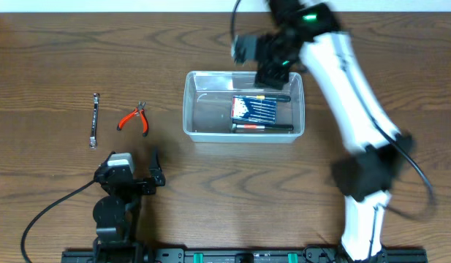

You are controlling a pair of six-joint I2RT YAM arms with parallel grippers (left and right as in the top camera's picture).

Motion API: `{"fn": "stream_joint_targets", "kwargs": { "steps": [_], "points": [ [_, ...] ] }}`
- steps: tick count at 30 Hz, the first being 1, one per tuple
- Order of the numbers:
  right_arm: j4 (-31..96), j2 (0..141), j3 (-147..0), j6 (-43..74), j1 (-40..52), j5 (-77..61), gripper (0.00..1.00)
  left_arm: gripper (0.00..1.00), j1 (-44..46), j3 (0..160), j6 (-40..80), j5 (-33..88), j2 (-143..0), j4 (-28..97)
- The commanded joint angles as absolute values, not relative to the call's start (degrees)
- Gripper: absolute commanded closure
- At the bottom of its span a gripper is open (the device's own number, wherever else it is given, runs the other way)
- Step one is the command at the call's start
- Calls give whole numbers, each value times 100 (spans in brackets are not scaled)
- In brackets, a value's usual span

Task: Pack container

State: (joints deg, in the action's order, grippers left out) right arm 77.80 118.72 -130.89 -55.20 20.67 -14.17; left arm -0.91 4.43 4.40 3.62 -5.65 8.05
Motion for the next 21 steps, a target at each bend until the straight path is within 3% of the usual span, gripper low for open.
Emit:
{"fn": "stream_joint_targets", "kwargs": {
  "steps": [1, 9, 15, 21],
  "points": [
    [7710, 11072, -13194, -4333, 1339, -1223, 1, 2, -95, 1645, 1232, 353, -840, 1525],
    [7773, 10873, -13190, -1763, -823, -1420, 1, 2, -93, 5050, 891, 423, -3962, 4480],
    [8029, 10980, -13190, -1520, -1479, -1417, 1, 2, -93, 7887, 792, 445, -6925, 6829],
    [8053, 11043, -13157, -1525, -1557, -1352, 1, 2, -95, 8831, 740, 440, -8670, 6869]
  ]
}}
